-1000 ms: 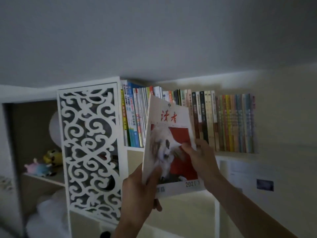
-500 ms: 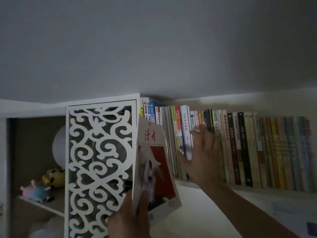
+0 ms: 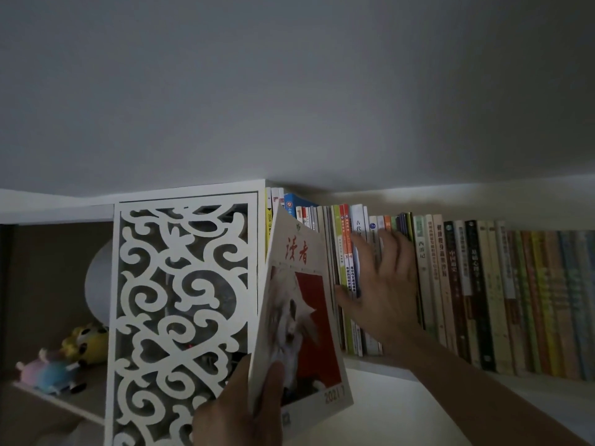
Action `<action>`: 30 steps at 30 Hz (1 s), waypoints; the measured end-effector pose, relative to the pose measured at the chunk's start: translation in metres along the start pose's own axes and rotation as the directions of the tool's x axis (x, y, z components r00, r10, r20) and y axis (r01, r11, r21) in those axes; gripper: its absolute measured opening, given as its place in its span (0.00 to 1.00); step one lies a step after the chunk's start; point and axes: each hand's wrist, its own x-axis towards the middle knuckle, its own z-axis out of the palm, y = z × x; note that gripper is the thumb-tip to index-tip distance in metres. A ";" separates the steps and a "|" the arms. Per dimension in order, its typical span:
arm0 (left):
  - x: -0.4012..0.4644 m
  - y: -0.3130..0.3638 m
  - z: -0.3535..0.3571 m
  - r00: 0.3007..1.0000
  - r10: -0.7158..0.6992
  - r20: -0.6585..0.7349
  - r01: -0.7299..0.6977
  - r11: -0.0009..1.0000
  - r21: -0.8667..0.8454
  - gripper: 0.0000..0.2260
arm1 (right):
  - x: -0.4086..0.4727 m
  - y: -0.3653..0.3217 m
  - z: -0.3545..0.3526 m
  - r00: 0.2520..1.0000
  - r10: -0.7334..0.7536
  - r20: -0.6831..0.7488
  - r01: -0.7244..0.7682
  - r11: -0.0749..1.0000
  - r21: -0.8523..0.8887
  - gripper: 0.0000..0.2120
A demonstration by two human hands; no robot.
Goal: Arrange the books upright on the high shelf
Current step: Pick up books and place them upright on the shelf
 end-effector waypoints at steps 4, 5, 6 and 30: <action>0.000 0.000 0.001 1.000 -0.007 0.022 0.007 1.000 -0.018 0.18 | 0.000 0.006 -0.002 0.998 -0.050 0.037 0.051 0.998 -0.023 0.43; 0.000 0.001 0.001 1.000 0.009 0.000 -0.009 1.000 -0.019 0.18 | -0.001 0.008 -0.002 0.996 -0.068 0.054 0.070 0.997 -0.038 0.41; -0.001 0.001 0.002 0.999 0.030 -0.025 -0.030 1.000 -0.007 0.19 | -0.001 0.010 -0.003 0.995 -0.078 0.066 0.082 0.995 -0.057 0.38; 0.037 0.026 0.083 0.992 -0.011 0.130 0.041 0.972 -0.231 0.12 | 0.008 0.011 -0.032 0.968 -0.121 0.220 0.151 0.980 -0.128 0.34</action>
